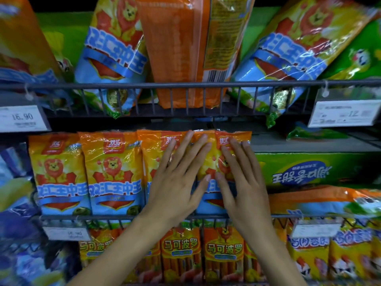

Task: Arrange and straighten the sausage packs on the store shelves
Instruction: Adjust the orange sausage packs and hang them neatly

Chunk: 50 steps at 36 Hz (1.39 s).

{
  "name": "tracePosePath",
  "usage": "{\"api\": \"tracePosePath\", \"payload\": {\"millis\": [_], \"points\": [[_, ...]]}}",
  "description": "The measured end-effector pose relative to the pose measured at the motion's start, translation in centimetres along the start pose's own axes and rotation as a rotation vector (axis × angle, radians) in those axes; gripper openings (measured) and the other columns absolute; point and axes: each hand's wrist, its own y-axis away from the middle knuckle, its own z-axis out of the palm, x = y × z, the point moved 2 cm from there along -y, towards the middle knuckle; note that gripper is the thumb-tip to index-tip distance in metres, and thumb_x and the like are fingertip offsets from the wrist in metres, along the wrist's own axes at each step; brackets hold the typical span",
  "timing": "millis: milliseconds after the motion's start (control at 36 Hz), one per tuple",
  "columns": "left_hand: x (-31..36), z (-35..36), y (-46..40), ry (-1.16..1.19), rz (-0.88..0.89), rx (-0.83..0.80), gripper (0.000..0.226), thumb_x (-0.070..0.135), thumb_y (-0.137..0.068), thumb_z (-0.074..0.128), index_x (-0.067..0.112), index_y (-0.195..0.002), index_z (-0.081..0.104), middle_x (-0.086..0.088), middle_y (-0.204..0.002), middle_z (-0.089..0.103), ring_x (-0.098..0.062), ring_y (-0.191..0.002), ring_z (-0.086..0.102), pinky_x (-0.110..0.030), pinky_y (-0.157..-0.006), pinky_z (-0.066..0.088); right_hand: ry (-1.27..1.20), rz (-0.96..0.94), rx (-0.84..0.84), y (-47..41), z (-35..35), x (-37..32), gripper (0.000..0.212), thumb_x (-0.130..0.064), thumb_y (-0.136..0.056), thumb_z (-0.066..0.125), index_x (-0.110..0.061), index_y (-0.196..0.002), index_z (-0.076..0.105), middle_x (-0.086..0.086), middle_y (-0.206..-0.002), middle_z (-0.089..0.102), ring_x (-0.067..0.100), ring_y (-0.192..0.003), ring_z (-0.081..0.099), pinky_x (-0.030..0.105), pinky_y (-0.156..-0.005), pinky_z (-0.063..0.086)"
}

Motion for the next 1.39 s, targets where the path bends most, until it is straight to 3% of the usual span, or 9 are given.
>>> {"api": "tracePosePath", "payload": {"millis": [333, 583, 667, 778, 972, 1083, 1167, 1306, 1389], "points": [[-0.7, -0.4, 0.0, -0.051, -0.059, 0.002, 0.065, 0.054, -0.108, 0.033, 0.021, -0.162, 0.021, 0.007, -0.17, 0.013, -0.018, -0.158, 0.004, -0.052, -0.127, 0.013, -0.058, 0.046, -0.053, -0.2, -0.8, -0.2, 0.064, -0.041, -0.102, 0.057, -0.025, -0.158, 0.031, -0.009, -0.167, 0.018, 0.015, -0.156, 0.007, 0.05, -0.124, 0.024], [-0.6, -0.5, 1.1, 0.14, -0.022, 0.078, 0.064, 0.038, -0.106, 0.049, 0.017, -0.161, 0.024, 0.002, -0.17, 0.015, -0.025, -0.158, 0.005, -0.053, -0.127, 0.008, -0.131, 0.169, -0.073, 5.2, -0.9, -1.0, 0.076, -0.033, -0.097, 0.063, -0.031, -0.16, 0.02, -0.015, -0.169, 0.006, 0.004, -0.155, 0.007, 0.016, -0.111, 0.022], [0.0, -0.4, 3.2, 0.228, 0.041, 0.101, 0.059, 0.028, -0.104, 0.055, 0.019, -0.158, 0.032, 0.003, -0.168, 0.022, -0.025, -0.158, 0.011, -0.052, -0.127, 0.007, -0.129, 0.162, -0.073, 5.7, -0.8, -1.0, 0.077, -0.034, -0.098, 0.064, -0.03, -0.161, 0.02, -0.014, -0.169, 0.005, 0.007, -0.155, 0.012, 0.024, -0.109, 0.041], [0.3, 0.8, 5.6, 0.153, 0.063, -0.01, 0.059, 0.035, -0.107, 0.047, 0.026, -0.161, 0.025, 0.005, -0.17, 0.014, -0.025, -0.158, 0.006, -0.052, -0.127, 0.006, -0.087, 0.16, -0.084, 5.5, -0.6, -0.9, 0.071, -0.04, -0.1, 0.056, -0.028, -0.161, 0.02, -0.014, -0.169, 0.003, 0.011, -0.153, 0.024, 0.04, -0.079, 0.063], [0.4, 1.2, 6.1, 0.077, 0.013, -0.081, 0.061, 0.045, -0.109, 0.037, 0.028, -0.163, 0.014, 0.006, -0.171, 0.003, -0.023, -0.158, -0.001, -0.051, -0.127, 0.005, -0.09, 0.148, -0.114, 5.7, -0.6, -0.8, 0.075, -0.034, -0.101, 0.062, -0.027, -0.161, 0.018, -0.012, -0.17, 0.001, 0.011, -0.155, 0.013, 0.045, -0.094, 0.059], [0.3, 1.4, 6.2, 0.11, 0.02, -0.08, 0.063, 0.046, -0.108, 0.039, 0.027, -0.163, 0.014, 0.006, -0.171, 0.003, -0.023, -0.158, -0.001, -0.052, -0.127, 0.005, -0.164, 0.189, -0.125, 6.4, -1.5, -1.1, 0.068, -0.027, -0.099, 0.062, -0.028, -0.158, 0.029, -0.015, -0.168, 0.011, 0.006, -0.154, 0.015, 0.029, -0.113, 0.037], [0.2, 1.6, 6.5, 0.132, 0.026, -0.065, 0.064, 0.046, -0.107, 0.041, 0.027, -0.163, 0.016, 0.005, -0.171, 0.005, -0.023, -0.158, 0.0, -0.052, -0.127, 0.006, -0.162, 0.252, -0.076, 7.9, -2.7, -0.9, 0.054, -0.027, -0.102, 0.06, -0.027, -0.153, 0.041, -0.018, -0.161, 0.031, 0.004, -0.149, 0.03, 0.025, -0.116, 0.037], [0.3, 2.0, 6.6, 0.242, 0.015, 0.05, 0.056, 0.039, -0.104, 0.051, 0.025, -0.156, 0.038, 0.003, -0.167, 0.025, -0.024, -0.157, 0.013, -0.055, -0.126, 0.014, -0.121, 0.366, 0.046, 11.5, -5.9, -0.6, 0.044, -0.018, -0.099, 0.063, -0.024, -0.142, 0.054, -0.02, -0.15, 0.048, -0.004, -0.14, 0.04, 0.013, -0.103, 0.044], [0.7, 1.7, 6.4, 0.356, -0.027, 0.161, 0.044, 0.028, -0.101, 0.059, 0.021, -0.144, 0.055, 0.001, -0.158, 0.042, -0.026, -0.154, 0.024, -0.054, -0.125, 0.018, -0.128, 0.467, 0.099, 13.1, -8.2, 0.5, 0.043, -0.023, -0.101, 0.061, -0.032, -0.142, 0.053, -0.022, -0.147, 0.049, 0.003, -0.139, 0.044, 0.02, -0.105, 0.044]]}}
